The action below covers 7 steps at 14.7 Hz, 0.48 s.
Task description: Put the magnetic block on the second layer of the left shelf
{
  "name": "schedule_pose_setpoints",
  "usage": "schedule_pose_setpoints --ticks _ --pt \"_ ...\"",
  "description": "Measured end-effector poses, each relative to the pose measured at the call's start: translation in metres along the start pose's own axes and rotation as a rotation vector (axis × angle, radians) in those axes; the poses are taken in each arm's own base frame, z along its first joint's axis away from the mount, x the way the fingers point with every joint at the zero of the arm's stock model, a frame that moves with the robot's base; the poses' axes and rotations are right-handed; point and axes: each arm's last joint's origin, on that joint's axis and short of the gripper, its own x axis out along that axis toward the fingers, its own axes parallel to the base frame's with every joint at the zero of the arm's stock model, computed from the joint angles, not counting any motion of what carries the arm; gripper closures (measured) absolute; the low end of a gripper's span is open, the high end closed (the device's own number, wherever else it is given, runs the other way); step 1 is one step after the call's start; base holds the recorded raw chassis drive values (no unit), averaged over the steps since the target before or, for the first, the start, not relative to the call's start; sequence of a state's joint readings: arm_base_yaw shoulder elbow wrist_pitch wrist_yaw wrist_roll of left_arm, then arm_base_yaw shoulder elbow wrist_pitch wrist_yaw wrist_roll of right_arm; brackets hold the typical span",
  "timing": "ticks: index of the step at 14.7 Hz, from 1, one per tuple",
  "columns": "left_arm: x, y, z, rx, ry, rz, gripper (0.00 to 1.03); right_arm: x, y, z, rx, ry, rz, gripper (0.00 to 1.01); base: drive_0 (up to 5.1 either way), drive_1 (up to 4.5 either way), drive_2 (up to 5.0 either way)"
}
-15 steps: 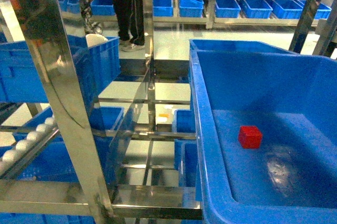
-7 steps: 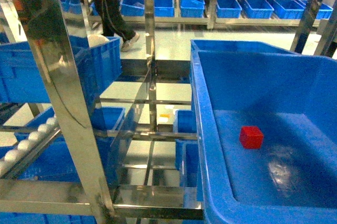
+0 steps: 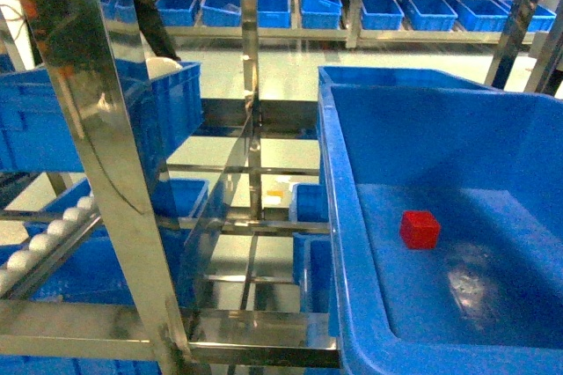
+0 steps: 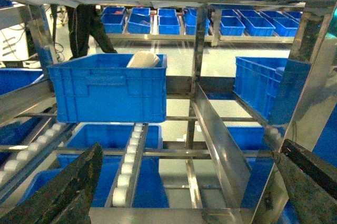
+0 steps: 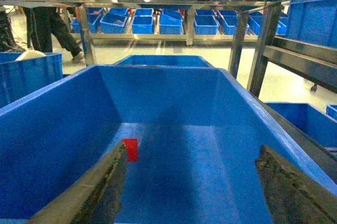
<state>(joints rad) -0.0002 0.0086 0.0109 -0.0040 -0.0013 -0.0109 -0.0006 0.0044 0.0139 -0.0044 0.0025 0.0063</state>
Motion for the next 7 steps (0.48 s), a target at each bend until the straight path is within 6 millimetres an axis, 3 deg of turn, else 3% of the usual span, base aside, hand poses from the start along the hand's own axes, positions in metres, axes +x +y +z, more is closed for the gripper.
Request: schedule_pose_setpoints --ticks 1,7 --pt "0.0 0.0 0.0 0.0 0.0 0.0 0.05 0.0 0.0 0.0 0.0 0.0 0.0 0.01 0.0 0.0 0.0" --pt "0.0 0.0 0.0 0.0 0.0 0.0 0.05 0.0 0.0 0.0 0.0 0.0 0.0 0.03 0.0 0.0 0.0"
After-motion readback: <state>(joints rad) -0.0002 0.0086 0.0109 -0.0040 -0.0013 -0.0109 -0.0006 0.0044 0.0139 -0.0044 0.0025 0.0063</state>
